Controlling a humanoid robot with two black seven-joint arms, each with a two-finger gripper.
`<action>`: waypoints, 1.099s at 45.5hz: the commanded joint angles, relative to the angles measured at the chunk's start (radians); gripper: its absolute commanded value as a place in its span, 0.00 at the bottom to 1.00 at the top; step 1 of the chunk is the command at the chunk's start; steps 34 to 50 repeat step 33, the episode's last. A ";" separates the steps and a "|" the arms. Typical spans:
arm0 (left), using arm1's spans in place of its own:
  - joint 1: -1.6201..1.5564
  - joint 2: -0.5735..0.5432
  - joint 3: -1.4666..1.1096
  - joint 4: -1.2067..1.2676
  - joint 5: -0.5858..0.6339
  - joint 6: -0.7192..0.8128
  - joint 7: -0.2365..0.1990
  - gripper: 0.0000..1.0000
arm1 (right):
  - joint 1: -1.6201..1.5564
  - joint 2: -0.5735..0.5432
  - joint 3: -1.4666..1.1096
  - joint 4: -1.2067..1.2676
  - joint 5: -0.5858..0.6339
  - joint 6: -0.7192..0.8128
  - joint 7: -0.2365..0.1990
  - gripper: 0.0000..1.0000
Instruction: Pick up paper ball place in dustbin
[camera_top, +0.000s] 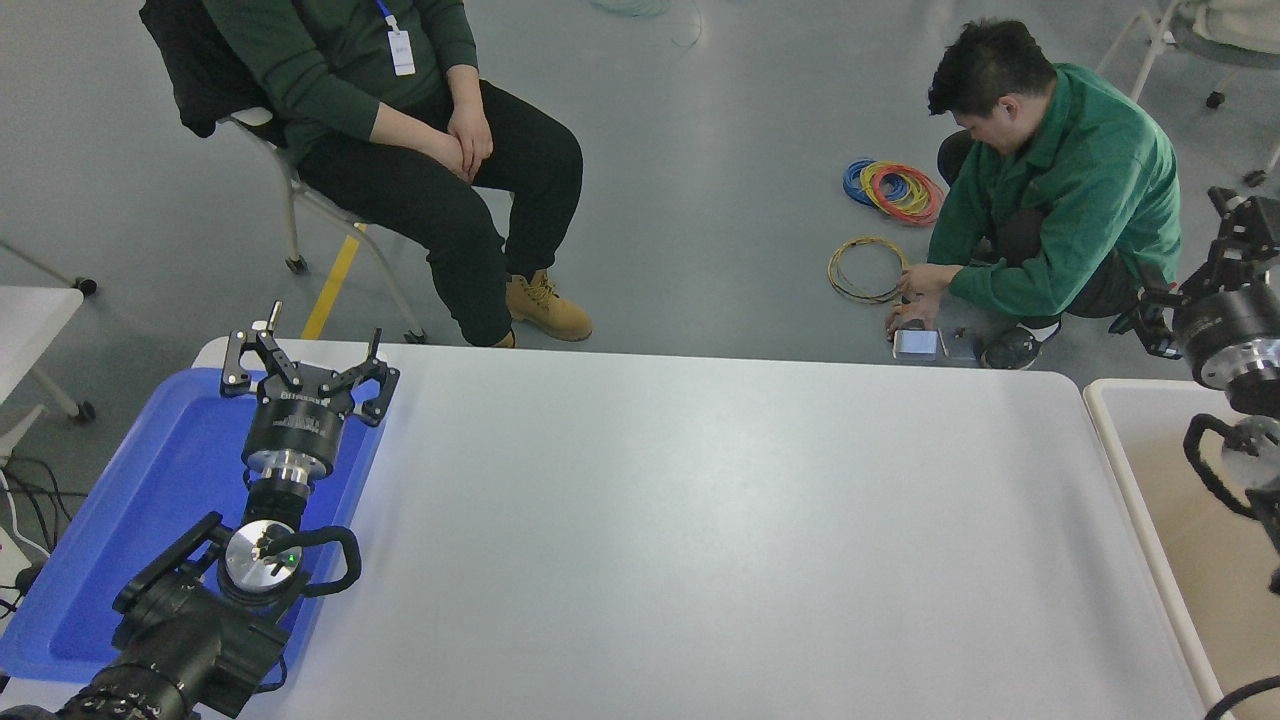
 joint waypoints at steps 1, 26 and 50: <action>0.000 0.000 0.000 0.000 0.000 0.000 0.000 1.00 | -0.086 0.074 0.098 0.015 0.000 0.056 0.058 1.00; 0.000 0.000 0.000 0.000 0.000 0.000 0.000 1.00 | -0.174 0.134 0.076 0.015 -0.003 0.081 0.124 1.00; 0.000 0.000 0.000 0.000 0.000 0.000 0.000 1.00 | -0.174 0.134 0.075 0.012 -0.003 0.081 0.124 1.00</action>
